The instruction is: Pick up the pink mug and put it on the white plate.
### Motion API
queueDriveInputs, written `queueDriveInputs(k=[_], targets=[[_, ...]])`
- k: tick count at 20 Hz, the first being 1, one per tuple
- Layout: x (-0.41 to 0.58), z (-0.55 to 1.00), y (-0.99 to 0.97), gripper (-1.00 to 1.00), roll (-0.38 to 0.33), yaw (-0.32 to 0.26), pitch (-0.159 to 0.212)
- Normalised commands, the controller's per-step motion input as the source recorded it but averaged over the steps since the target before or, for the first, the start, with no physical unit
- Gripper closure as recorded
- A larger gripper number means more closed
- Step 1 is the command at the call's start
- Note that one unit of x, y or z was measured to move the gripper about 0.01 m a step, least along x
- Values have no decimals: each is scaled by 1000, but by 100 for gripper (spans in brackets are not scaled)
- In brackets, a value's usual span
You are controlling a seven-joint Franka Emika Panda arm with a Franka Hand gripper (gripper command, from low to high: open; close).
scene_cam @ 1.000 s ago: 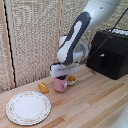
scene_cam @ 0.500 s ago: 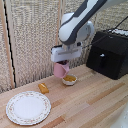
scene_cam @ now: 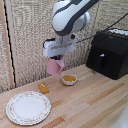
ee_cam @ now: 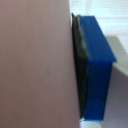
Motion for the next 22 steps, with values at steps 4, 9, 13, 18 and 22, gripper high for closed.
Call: queueDriveInputs(k=[4, 9, 13, 18, 22], targets=[[317, 136, 796, 100, -1, 96, 152], [311, 0, 814, 100, -16, 89, 141], [404, -202, 819, 100, -40, 51, 87], [387, -282, 645, 100, -47, 40, 47], [164, -417, 426, 100, -129, 28, 18]])
